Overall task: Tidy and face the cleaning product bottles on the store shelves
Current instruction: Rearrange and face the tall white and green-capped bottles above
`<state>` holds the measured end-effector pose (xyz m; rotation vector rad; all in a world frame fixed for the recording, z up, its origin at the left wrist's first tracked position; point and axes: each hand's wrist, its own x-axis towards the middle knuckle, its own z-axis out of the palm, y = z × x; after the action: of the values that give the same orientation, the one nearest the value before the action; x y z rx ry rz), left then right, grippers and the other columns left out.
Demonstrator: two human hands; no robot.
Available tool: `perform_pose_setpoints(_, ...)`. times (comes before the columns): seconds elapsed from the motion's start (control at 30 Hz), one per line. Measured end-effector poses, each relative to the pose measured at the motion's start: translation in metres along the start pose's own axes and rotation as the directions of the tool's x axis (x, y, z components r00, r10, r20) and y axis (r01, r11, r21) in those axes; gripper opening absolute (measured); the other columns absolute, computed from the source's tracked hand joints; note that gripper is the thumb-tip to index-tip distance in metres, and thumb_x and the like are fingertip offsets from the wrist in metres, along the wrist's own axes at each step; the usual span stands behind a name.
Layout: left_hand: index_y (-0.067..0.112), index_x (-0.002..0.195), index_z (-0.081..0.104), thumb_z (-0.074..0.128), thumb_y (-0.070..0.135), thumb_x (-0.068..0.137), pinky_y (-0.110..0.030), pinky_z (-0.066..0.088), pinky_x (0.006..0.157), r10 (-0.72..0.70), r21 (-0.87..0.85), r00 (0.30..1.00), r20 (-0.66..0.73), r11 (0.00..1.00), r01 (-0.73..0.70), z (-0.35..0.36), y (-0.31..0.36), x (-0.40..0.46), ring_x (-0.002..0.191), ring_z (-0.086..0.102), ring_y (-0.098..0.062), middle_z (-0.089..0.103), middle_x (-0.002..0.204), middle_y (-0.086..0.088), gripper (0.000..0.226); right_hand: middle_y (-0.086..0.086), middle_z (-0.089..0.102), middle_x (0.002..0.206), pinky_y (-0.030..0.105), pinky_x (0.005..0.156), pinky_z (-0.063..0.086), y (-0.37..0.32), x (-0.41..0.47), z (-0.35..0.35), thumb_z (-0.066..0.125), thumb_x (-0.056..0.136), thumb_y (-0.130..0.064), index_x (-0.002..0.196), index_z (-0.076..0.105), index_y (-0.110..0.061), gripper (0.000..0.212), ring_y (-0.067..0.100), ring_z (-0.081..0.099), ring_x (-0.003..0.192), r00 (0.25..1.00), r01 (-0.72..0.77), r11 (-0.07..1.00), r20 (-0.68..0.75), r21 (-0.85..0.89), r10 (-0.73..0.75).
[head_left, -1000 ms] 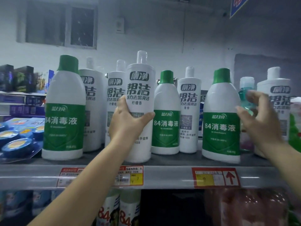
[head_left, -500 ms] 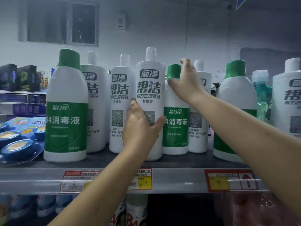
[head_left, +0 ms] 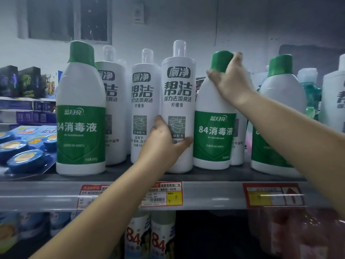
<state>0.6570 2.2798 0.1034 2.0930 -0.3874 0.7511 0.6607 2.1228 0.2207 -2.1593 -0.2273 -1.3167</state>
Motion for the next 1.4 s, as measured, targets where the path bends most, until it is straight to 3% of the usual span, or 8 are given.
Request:
perform_pose_setpoints(0.37, 0.006, 0.137, 0.016, 0.069, 0.040, 0.077, -0.033, 0.048, 0.074, -0.064, 0.056, 0.995, 0.080, 0.997, 0.060, 0.019, 0.013, 0.017, 0.094, 0.055, -0.023, 0.049, 0.121, -0.013, 0.087, 0.002, 0.040, 0.105, 0.031, 0.082, 0.037, -0.016, -0.014, -0.034, 0.044, 0.094, -0.037, 0.130, 0.032, -0.007, 0.049, 0.019, 0.042, 0.094, 0.996, 0.065, 0.996, -0.072, 0.061, -0.060)
perform_pose_setpoints(0.53, 0.015, 0.104, 0.027, 0.069, 0.022, 0.081, -0.033, 0.044, 0.075, -0.144, -0.131, 0.983, 0.118, 0.979, 0.159, 0.026, 0.017, 0.022, 0.088, 0.051, -0.020, 0.048, 0.094, 0.001, 0.049, 0.006, 0.048, 0.114, 0.028, 0.084, 0.036, -0.023, -0.014, -0.026, 0.045, 0.093, -0.038, 0.130, 0.033, -0.008, 0.049, 0.018, 0.042, 0.095, 0.997, 0.021, 0.995, -0.075, 0.098, -0.014)
perform_pose_setpoints(0.63, 0.013, 0.113, 0.028, 0.067, 0.021, 0.081, -0.038, 0.048, 0.081, -0.142, -0.146, 0.977, 0.159, 0.975, 0.165, 0.027, 0.016, 0.024, 0.093, 0.052, -0.022, 0.050, 0.106, -0.004, 0.051, 0.006, 0.051, 0.113, 0.036, 0.091, 0.040, -0.027, -0.015, -0.020, 0.046, 0.091, -0.040, 0.128, 0.036, -0.010, 0.049, 0.021, 0.045, 0.095, 0.997, -0.020, 0.992, -0.073, 0.122, 0.029)
perform_pose_setpoints(0.77, 0.014, 0.101, 0.029, 0.048, 0.028, 0.092, -0.029, 0.037, 0.058, -0.106, -0.118, 0.984, 0.142, 0.985, 0.123, 0.022, 0.014, 0.022, 0.067, 0.042, -0.012, 0.044, 0.083, 0.000, 0.025, 0.009, 0.053, 0.124, 0.030, 0.081, 0.035, -0.033, -0.014, -0.014, 0.045, 0.091, -0.041, 0.129, 0.036, -0.011, 0.049, 0.025, 0.050, 0.100, 0.996, -0.047, 0.991, -0.069, 0.125, 0.056)
perform_pose_setpoints(0.93, 0.011, 0.118, 0.045, 0.025, 0.037, 0.100, -0.030, 0.037, 0.081, -0.063, -0.289, 0.989, 0.137, 0.952, 0.101, 0.008, 0.008, 0.011, 0.094, 0.052, -0.017, 0.052, 0.097, 0.002, 0.038, 0.006, 0.054, 0.118, 0.023, 0.072, 0.028, -0.041, -0.012, -0.003, 0.046, 0.092, -0.040, 0.127, 0.038, -0.012, 0.045, 0.018, 0.043, 0.092, 0.995, -0.049, 0.990, -0.081, 0.131, 0.060)
perform_pose_setpoints(1.03, 0.010, 0.114, 0.053, 0.027, 0.041, 0.098, -0.027, 0.032, 0.075, 0.053, -0.252, 0.998, -0.020, 0.966, -0.056, 0.000, 0.006, -0.002, 0.093, 0.049, -0.015, 0.053, 0.098, 0.002, 0.043, -0.001, 0.047, 0.093, 0.024, 0.075, 0.031, -0.047, -0.012, 0.005, 0.047, 0.092, -0.040, 0.125, 0.040, -0.011, 0.045, 0.021, 0.045, 0.092, 0.994, -0.060, 0.981, -0.077, 0.186, 0.076)
perform_pose_setpoints(1.13, 0.016, 0.113, 0.054, 0.039, 0.049, 0.092, -0.026, 0.043, 0.073, 0.215, -0.238, 0.970, -0.116, 0.942, -0.237, -0.008, 0.004, -0.012, 0.092, 0.055, -0.010, 0.060, 0.106, 0.001, 0.042, 0.005, 0.053, 0.109, 0.028, 0.080, 0.036, -0.052, -0.011, 0.014, 0.047, 0.091, -0.042, 0.124, 0.041, -0.011, 0.046, 0.024, 0.050, 0.097, 0.995, -0.057, 0.981, -0.071, 0.187, 0.072)
perform_pose_setpoints(1.4, 0.021, 0.105, 0.052, 0.064, 0.044, 0.080, -0.022, 0.056, 0.066, 0.191, -0.337, 0.981, -0.021, 0.923, -0.186, -0.011, 0.006, -0.014, 0.081, 0.064, -0.001, 0.066, 0.096, 0.009, 0.036, 0.003, 0.047, 0.105, 0.028, 0.078, 0.036, -0.056, -0.009, 0.017, 0.046, 0.092, -0.043, 0.126, 0.038, -0.011, 0.048, 0.021, 0.046, 0.092, 0.998, -0.035, 0.987, -0.044, 0.155, 0.042)
